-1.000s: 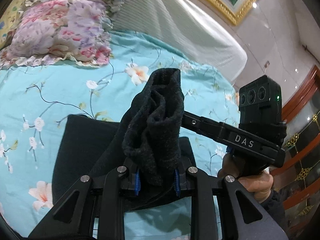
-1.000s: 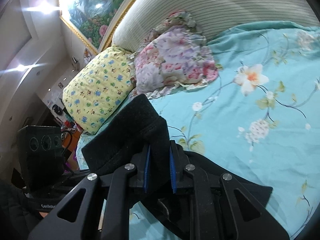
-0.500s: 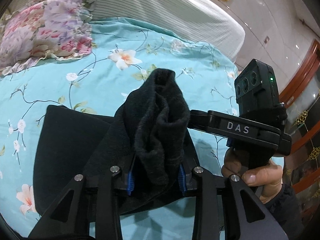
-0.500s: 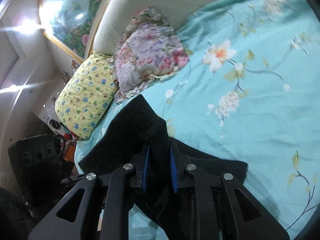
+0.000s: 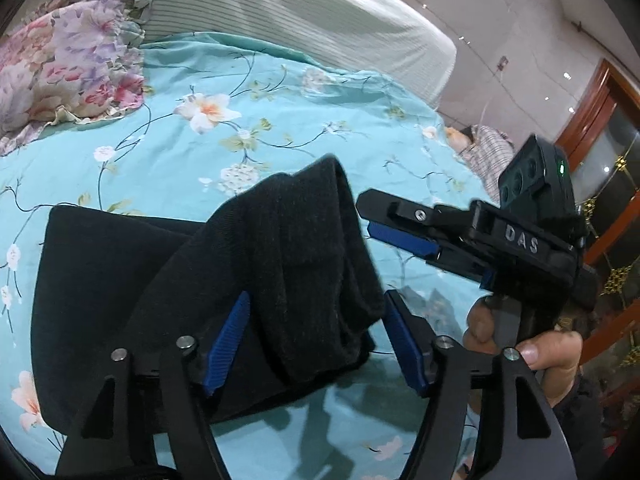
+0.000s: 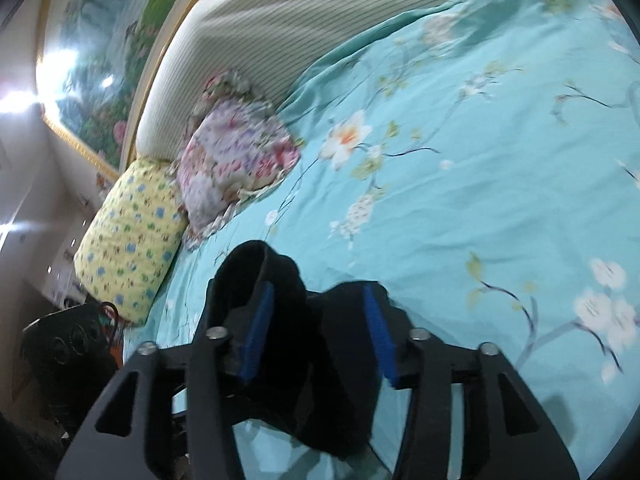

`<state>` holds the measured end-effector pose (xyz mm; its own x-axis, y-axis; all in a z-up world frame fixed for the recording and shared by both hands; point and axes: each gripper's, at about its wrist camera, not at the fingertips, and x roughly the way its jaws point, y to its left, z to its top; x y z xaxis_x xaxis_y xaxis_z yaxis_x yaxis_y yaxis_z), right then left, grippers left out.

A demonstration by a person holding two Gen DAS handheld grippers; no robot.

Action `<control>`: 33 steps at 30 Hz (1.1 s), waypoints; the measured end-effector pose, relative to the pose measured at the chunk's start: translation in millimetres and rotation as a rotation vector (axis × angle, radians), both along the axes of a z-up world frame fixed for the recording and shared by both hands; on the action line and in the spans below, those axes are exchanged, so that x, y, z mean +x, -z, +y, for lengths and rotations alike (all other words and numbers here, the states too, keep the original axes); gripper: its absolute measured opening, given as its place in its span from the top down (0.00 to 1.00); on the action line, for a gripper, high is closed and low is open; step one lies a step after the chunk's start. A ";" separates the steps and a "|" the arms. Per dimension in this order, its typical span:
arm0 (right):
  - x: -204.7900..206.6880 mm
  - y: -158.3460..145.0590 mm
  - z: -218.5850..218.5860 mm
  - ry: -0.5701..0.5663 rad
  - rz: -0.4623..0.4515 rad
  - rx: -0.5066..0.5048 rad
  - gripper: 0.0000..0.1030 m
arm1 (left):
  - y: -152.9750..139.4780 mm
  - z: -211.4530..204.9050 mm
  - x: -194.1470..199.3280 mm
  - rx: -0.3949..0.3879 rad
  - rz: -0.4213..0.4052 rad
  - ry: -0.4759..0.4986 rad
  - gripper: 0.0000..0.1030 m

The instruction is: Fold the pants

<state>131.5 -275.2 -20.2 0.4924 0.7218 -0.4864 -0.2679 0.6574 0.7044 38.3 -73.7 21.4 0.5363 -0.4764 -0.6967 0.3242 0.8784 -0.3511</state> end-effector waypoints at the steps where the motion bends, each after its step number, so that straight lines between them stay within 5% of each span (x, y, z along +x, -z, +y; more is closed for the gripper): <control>1: -3.3 -0.8 -1.6 0.003 -0.003 0.009 0.41 | -1.4 0.0 -1.5 -0.004 0.000 0.005 0.32; 11: -31.2 -12.4 -5.5 0.051 -0.023 0.043 0.35 | -17.7 21.8 -11.2 -0.040 0.004 -0.044 0.28; 33: -75.0 -15.5 25.6 0.089 -0.039 -0.062 0.28 | -5.6 91.2 -24.1 -0.085 0.077 -0.201 0.25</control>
